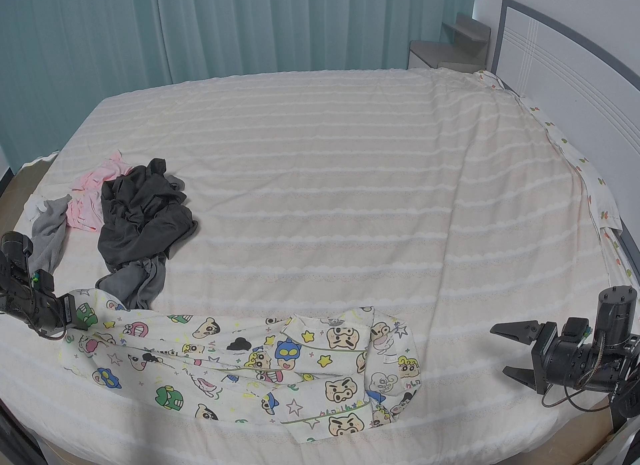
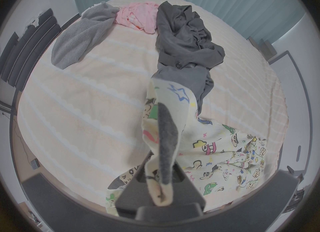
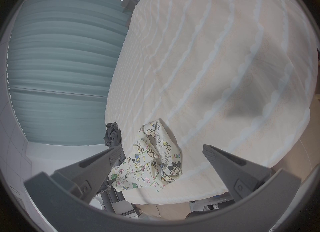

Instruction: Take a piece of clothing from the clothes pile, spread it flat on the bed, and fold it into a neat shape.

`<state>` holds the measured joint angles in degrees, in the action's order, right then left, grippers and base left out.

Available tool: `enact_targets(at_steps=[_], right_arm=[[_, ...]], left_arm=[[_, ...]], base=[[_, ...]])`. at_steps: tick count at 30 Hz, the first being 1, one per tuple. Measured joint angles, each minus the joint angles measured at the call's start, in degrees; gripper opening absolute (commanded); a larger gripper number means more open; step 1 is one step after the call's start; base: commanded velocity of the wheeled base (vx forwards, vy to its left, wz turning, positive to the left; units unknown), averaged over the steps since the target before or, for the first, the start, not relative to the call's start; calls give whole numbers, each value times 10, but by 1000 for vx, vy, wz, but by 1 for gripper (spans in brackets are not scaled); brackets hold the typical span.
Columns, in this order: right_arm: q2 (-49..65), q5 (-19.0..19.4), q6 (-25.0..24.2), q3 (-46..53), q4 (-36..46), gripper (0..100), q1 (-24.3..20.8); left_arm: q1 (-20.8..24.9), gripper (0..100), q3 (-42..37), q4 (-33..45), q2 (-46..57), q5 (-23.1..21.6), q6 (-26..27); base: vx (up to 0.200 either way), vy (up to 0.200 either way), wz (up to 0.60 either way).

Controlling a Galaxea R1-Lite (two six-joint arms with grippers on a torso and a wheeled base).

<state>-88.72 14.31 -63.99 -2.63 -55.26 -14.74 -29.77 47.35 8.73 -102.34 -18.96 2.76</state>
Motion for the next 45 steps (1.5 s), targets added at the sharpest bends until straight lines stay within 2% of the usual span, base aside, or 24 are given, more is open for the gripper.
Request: enact_targets(at_steps=[4,9,12,17,24,33,37,45], right_arm=[[0,0,0,0,0,100,0],[0,0,0,0,0,100,0],[0,0,0,0,0,100,0],[0,0,0,0,0,100,0],[-1,0,0,0,0,100,1],[-1,3,0,0,0,100,2],[-1,5,0,0,0,100,3],[-1,5,0,0,0,100,4]], left_arm=[[11,0,7,19,23,-3,-3],[50,0,10,48,54,-1,-20],[89,0,12,60,75,10,-47],[200,0,17,73,109,58,-107],[401,0,42,77,140,149,-207],[612,0,95,73,122,240,-310],[672,0,115,44,86,263,-335],[738,0,132,-11,26,270,-368]], base=[[0,0,0],[0,0,0],[0,0,0],[0,0,0],[0,0,0],[0,0,0],[0,0,0],[0,0,0]])
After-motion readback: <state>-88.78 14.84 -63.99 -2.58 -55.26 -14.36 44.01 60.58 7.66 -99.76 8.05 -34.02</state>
